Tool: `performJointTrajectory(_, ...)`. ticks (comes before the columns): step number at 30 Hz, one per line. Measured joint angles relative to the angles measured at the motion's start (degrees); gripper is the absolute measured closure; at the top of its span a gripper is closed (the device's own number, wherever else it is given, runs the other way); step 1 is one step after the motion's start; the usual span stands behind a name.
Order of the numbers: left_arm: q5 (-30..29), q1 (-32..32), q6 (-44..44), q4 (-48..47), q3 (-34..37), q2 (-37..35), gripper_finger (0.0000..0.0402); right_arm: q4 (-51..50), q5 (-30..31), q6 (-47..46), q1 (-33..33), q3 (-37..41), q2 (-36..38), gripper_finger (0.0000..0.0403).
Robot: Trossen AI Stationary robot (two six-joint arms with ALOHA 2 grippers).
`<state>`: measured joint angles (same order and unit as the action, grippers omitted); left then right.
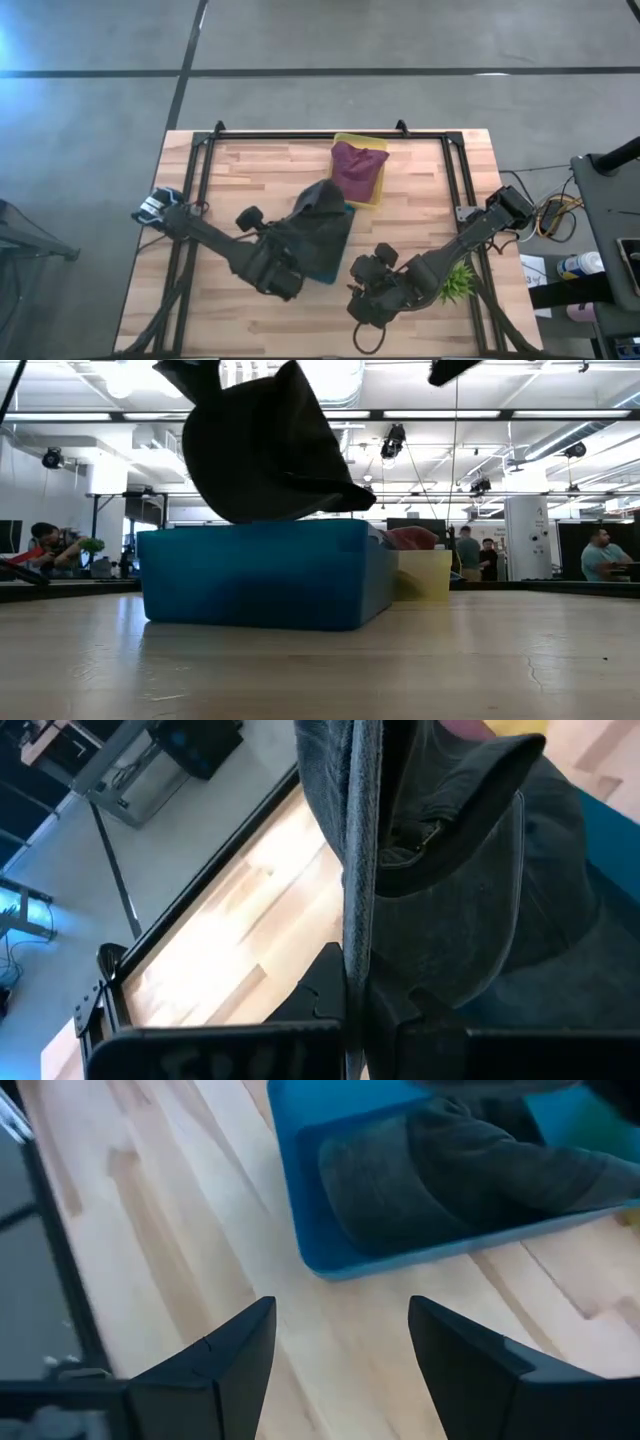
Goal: Pick & Place hat
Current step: Put the black cap into the blue bin
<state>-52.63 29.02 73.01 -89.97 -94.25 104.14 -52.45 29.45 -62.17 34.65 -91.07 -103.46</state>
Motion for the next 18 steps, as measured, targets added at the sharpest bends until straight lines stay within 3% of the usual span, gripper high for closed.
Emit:
performJointTrajectory(7,0.20,-1.67,-4.54,-0.06,-1.53,-0.02,0.0396,1.26,-0.16,0.97,-1.24,2.00,0.10,0.0184)
performJointTrajectory(11,-3.79,0.15,-13.23,-0.07,-1.52,-0.04,0.0396,3.69,-0.08,3.39,-4.14,1.63,2.47,0.0184)
performJointTrajectory(18,-13.60,4.65,-26.63,-0.05,-1.00,-0.04,0.0396,3.33,0.70,18.86,-8.51,1.56,12.42,0.0184)
